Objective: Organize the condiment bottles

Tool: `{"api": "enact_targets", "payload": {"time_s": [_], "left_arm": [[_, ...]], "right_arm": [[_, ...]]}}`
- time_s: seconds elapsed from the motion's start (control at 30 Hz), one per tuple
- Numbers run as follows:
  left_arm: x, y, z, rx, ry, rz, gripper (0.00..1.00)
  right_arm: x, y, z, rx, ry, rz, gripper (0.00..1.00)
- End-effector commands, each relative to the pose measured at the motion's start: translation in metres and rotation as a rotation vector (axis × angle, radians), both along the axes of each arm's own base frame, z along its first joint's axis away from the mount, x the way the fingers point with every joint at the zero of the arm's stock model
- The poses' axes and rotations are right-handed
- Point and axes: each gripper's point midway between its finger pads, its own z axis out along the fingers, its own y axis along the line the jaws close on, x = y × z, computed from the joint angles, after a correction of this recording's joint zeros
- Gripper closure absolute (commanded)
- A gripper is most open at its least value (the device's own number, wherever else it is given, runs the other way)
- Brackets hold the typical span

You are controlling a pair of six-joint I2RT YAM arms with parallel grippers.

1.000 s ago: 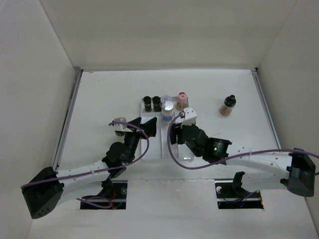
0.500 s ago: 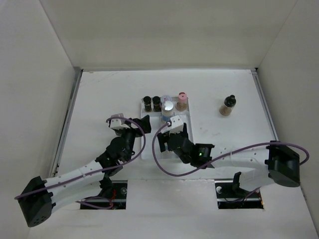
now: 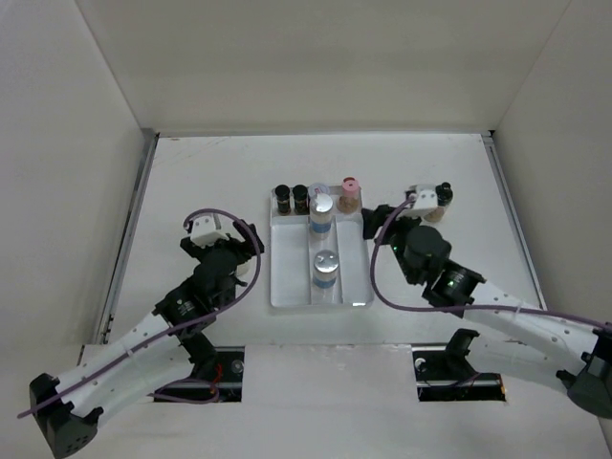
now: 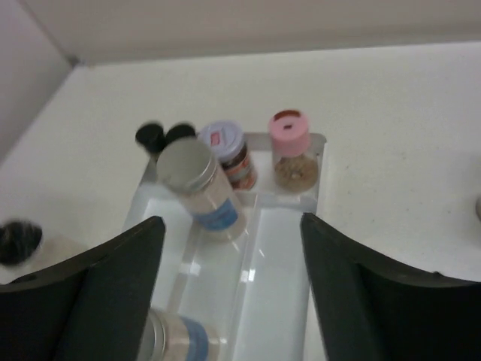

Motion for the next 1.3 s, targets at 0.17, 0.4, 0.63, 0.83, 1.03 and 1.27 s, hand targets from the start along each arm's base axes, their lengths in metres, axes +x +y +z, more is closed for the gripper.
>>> {"api": "enact_targets", "payload": {"time_s": [0.17,0.4,0.63,0.83,1.03,1.27], "left_arm": [[-0.008,0.024,-0.052,0.064,0.233,0.027,0.08],[0.008,0.002,-0.065,0.104,0.270,-0.040,0.05],[0.013,0.019,-0.079,0.145,0.282,0.050,0.13],[0.020,0.029,-0.095,0.179,0.303,0.102,0.22],[0.026,0.038,-0.101,0.186,0.286,0.131,0.44],[0.030,0.026,-0.059,0.150,0.190,0.086,0.67]], "right_arm": [[0.017,-0.032,-0.001,0.159,-0.053,-0.040,0.55],[0.012,-0.018,-0.011,0.131,-0.046,-0.020,0.15],[0.009,-0.018,-0.009,0.125,-0.055,-0.016,0.10],[0.010,-0.017,-0.012,0.116,-0.049,-0.021,0.09],[0.011,-0.016,-0.016,0.103,-0.041,-0.021,0.09],[0.011,-0.017,-0.016,0.108,-0.042,-0.021,0.09]]}}
